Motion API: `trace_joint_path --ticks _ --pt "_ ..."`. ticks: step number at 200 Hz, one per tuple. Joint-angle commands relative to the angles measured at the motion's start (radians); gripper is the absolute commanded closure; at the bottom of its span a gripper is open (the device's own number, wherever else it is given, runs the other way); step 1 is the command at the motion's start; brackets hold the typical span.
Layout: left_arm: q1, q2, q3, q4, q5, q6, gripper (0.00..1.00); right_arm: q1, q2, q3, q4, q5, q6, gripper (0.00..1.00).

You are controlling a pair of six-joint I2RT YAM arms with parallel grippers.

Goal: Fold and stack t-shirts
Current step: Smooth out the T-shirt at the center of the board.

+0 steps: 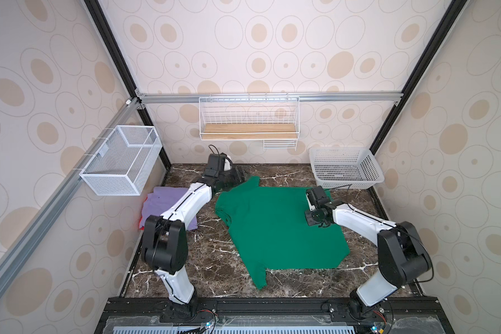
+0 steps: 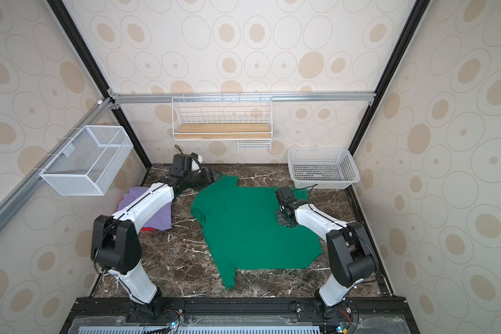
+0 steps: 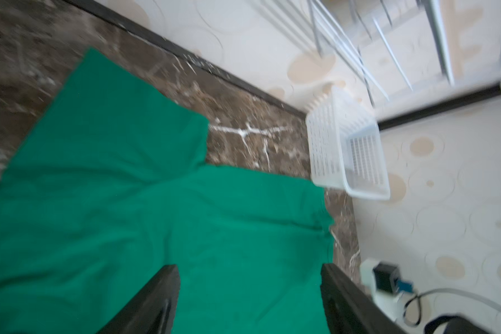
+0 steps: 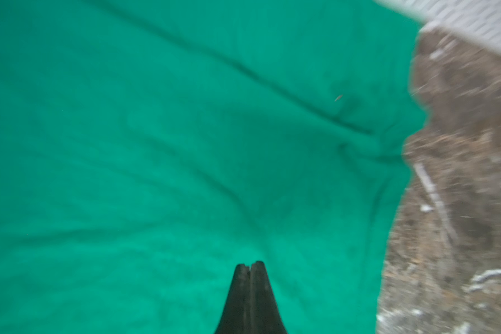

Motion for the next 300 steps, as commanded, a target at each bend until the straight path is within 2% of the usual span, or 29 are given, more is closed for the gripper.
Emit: trace_joint_path --ticks 1,7,16,40,74,102,150,160,168,176,180,189,195,217,256,279,295,300 --pt "-0.157 -0.087 -0.202 -0.289 -0.152 0.057 0.21 0.036 -0.134 -0.024 -0.047 -0.001 0.013 0.85" --pt "-0.196 -0.128 -0.256 -0.296 -0.179 0.037 0.2 0.049 -0.171 -0.032 -0.058 -0.001 0.016 0.8" --pt "-0.237 -0.186 -0.336 -0.303 -0.212 -0.003 0.2 0.064 -0.225 -0.045 -0.072 -0.01 0.022 0.79" --pt "-0.261 -0.346 -0.518 -0.287 -0.226 -0.082 0.2 0.087 -0.347 -0.096 -0.109 -0.047 0.037 0.77" --pt "-0.263 -0.47 -0.605 -0.373 -0.248 -0.104 0.2 0.097 -0.426 -0.164 -0.137 -0.051 0.048 0.76" --pt "-0.264 -0.406 -0.604 -0.359 -0.253 -0.087 0.19 0.098 -0.41 -0.186 -0.128 -0.084 0.059 0.76" --pt "-0.264 -0.134 -0.541 -0.26 -0.234 -0.065 0.25 0.097 -0.378 -0.196 -0.131 -0.104 0.047 0.76" --pt "-0.263 -0.099 -0.533 -0.243 -0.225 -0.069 0.3 0.097 -0.384 -0.205 -0.125 -0.112 0.043 0.76" --pt "-0.264 -0.077 -0.527 -0.234 -0.218 -0.068 0.38 0.098 -0.384 -0.209 -0.12 -0.121 0.043 0.76" --pt "-0.263 -0.061 -0.516 -0.234 -0.219 -0.065 0.52 0.099 -0.386 -0.218 -0.113 -0.135 0.043 0.76" --pt "-0.263 -0.055 -0.51 -0.234 -0.222 -0.063 0.63 0.098 -0.385 -0.223 -0.108 -0.144 0.043 0.76" --pt "-0.263 -0.043 -0.489 -0.237 -0.221 -0.055 0.9 0.098 -0.38 -0.232 -0.1 -0.157 0.045 0.76" --pt "-0.263 -0.04 -0.474 -0.237 -0.22 -0.048 1.0 0.097 -0.376 -0.24 -0.094 -0.164 0.047 0.76" --pt "-0.263 -0.029 -0.377 -0.256 -0.219 0.0 1.0 0.097 -0.357 -0.265 -0.076 -0.183 0.044 0.76" --pt "-0.263 0.019 -0.083 -0.317 -0.176 0.104 1.0 0.098 -0.318 -0.287 -0.064 -0.231 0.044 0.76" --pt "-0.263 0.142 0.119 -0.412 -0.146 0.149 1.0 0.098 -0.294 -0.294 -0.054 -0.247 0.044 0.76" --pt "-0.263 0.277 0.251 -0.467 -0.106 0.176 1.0 0.097 -0.268 -0.289 -0.053 -0.268 0.043 0.76" --pt "-0.265 0.324 0.291 -0.487 -0.096 0.186 0.94 0.098 -0.26 -0.288 -0.052 -0.273 0.045 0.76"
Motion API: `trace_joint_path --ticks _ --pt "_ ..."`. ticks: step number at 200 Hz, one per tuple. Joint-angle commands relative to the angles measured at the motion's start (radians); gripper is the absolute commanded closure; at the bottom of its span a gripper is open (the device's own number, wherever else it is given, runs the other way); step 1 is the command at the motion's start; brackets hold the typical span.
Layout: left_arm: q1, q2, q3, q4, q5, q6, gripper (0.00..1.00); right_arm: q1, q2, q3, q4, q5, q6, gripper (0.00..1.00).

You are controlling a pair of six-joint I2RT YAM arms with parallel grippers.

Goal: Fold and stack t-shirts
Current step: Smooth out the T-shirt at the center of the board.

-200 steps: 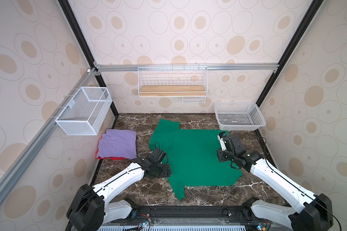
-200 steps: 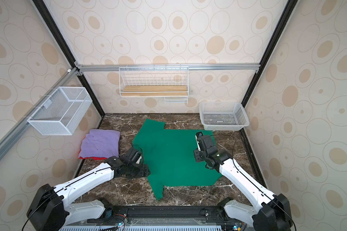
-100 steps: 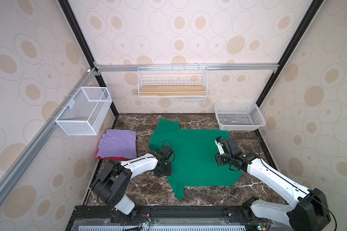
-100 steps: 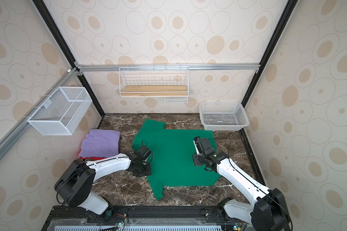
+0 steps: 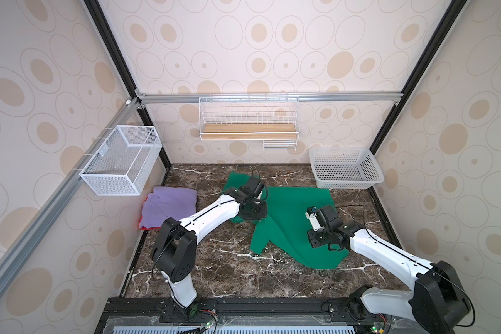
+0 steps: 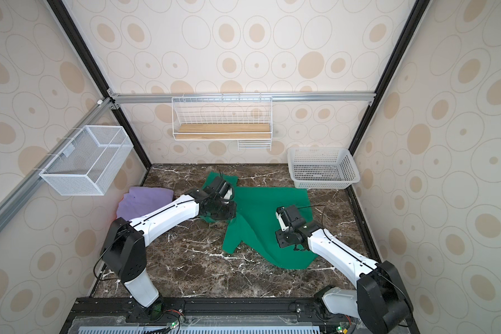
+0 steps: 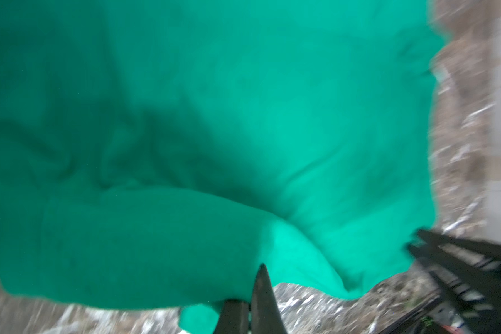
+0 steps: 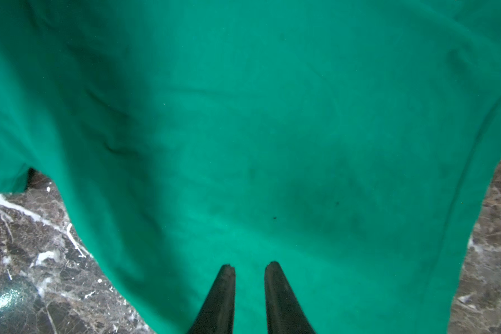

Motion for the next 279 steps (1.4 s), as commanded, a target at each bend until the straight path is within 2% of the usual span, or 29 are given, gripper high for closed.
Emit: trace_joint_path --ticks 1,6,15,21,32,50,73,105,147,175,223,279 --pt "0.001 0.183 0.148 -0.136 0.062 0.087 0.92 0.004 0.036 -0.006 0.008 -0.044 0.0 0.76" --pt "0.001 0.227 0.183 -0.152 0.075 0.097 0.83 0.004 0.045 -0.005 0.009 -0.05 0.002 0.76" --pt "0.0 0.304 0.242 -0.179 0.092 0.115 0.55 0.004 0.065 -0.002 0.01 -0.062 0.002 0.76" --pt "0.001 0.341 0.272 -0.192 0.082 0.12 0.42 0.005 0.076 0.0 0.011 -0.071 0.001 0.76" --pt "-0.002 0.377 0.295 -0.194 0.05 0.127 0.32 0.005 0.094 0.001 0.013 -0.078 0.0 0.75" --pt "-0.002 0.344 0.25 -0.161 0.002 0.124 0.22 0.005 0.1 0.0 0.015 -0.086 0.0 0.73" --pt "-0.002 0.194 0.092 -0.104 -0.042 0.099 0.2 0.005 0.077 -0.006 0.02 -0.085 0.001 0.73" --pt "-0.004 0.0 -0.135 -0.048 -0.064 0.07 0.23 0.006 0.086 0.001 0.027 -0.075 -0.004 0.73" --pt "-0.008 -0.047 -0.29 0.058 -0.006 0.038 0.25 0.012 0.182 0.032 0.021 -0.086 0.0 0.74" --pt "-0.009 0.007 -0.284 0.082 -0.039 0.048 0.29 0.019 0.187 0.033 0.019 -0.082 0.003 0.75" --pt "0.003 0.148 -0.133 0.054 -0.116 0.062 0.31 0.021 0.194 0.038 -0.003 -0.055 -0.011 0.75" --pt "0.076 0.265 -0.059 0.098 -0.112 0.01 0.34 0.02 0.23 0.035 0.003 -0.064 -0.018 0.75"
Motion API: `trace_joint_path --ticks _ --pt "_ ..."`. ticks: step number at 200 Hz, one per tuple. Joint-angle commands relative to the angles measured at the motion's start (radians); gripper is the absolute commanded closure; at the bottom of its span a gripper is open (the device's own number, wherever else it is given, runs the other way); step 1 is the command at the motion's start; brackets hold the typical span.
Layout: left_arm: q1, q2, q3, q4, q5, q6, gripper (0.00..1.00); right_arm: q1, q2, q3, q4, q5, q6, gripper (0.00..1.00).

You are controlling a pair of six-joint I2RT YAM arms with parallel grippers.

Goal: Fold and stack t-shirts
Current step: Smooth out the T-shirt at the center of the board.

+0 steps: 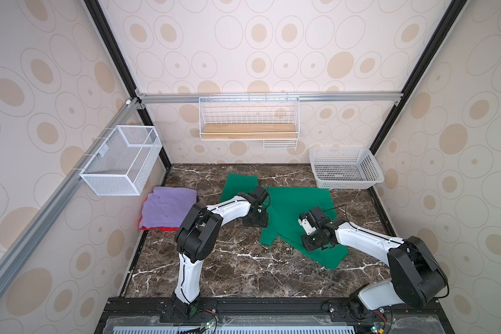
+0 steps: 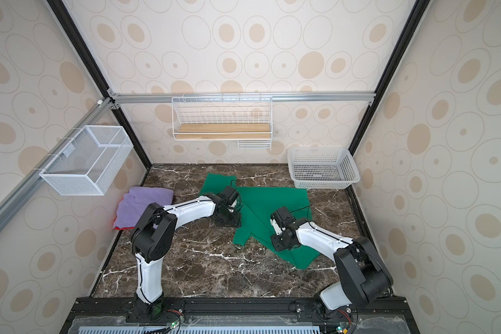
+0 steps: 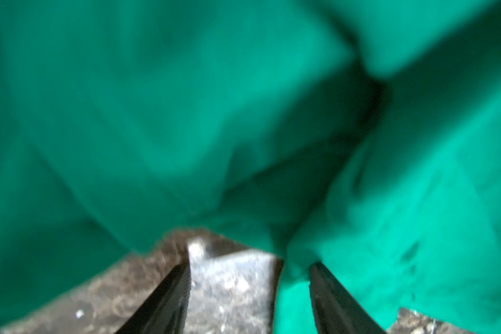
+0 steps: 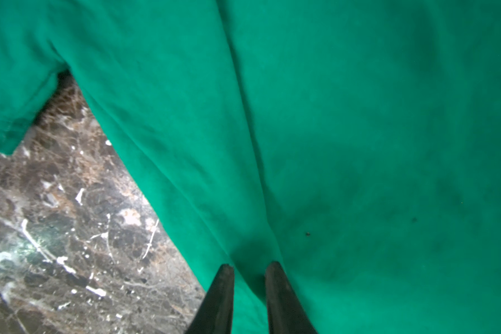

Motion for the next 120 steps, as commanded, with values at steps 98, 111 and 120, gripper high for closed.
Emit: trace_joint_path --ticks 98,111,120 --pt "0.067 -0.003 -0.021 0.071 0.0 -0.003 1.0 0.005 0.034 0.025 -0.016 -0.004 -0.013 0.75" --pt "0.067 -0.075 -0.046 0.042 -0.013 0.007 1.0 0.005 0.035 0.026 -0.015 -0.005 -0.013 0.75" --pt "0.068 -0.138 -0.061 0.015 -0.019 0.013 1.0 0.005 0.037 0.028 -0.015 -0.007 -0.013 0.75"
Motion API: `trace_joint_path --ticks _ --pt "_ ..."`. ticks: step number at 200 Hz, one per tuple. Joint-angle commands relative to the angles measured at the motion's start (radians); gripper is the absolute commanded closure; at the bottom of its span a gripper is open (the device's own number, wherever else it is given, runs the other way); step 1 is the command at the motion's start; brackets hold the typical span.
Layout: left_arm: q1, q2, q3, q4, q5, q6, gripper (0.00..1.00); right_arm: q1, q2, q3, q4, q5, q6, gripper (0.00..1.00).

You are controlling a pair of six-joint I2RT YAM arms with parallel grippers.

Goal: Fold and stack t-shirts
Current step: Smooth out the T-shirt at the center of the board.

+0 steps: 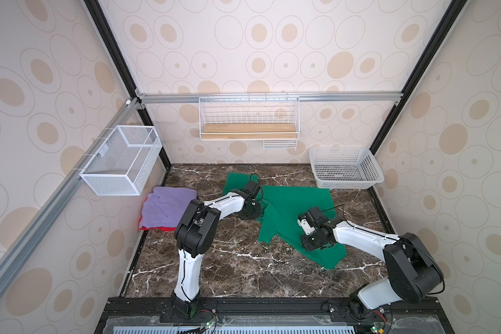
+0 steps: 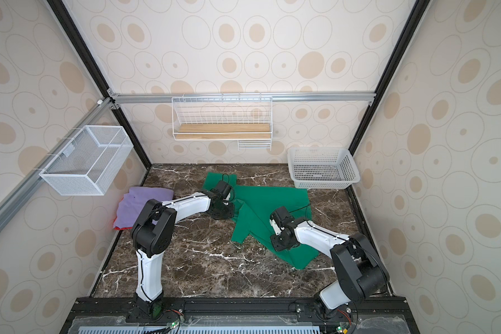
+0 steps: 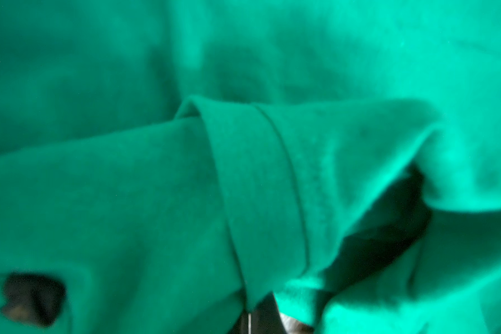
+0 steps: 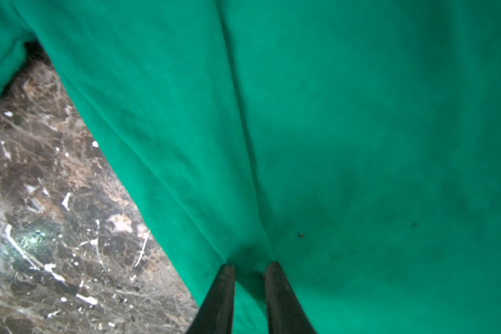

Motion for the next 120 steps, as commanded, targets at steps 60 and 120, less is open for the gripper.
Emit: trace_joint_path --ticks 60,120 --pt "-0.003 -0.502 -0.067 -0.302 -0.03 0.053 1.0 0.007 0.035 0.024 -0.015 -0.013 -0.008 0.76" --pt "-0.003 -0.444 -0.176 -0.354 -0.011 0.058 1.0 0.016 0.054 0.035 -0.024 -0.022 -0.01 0.76"
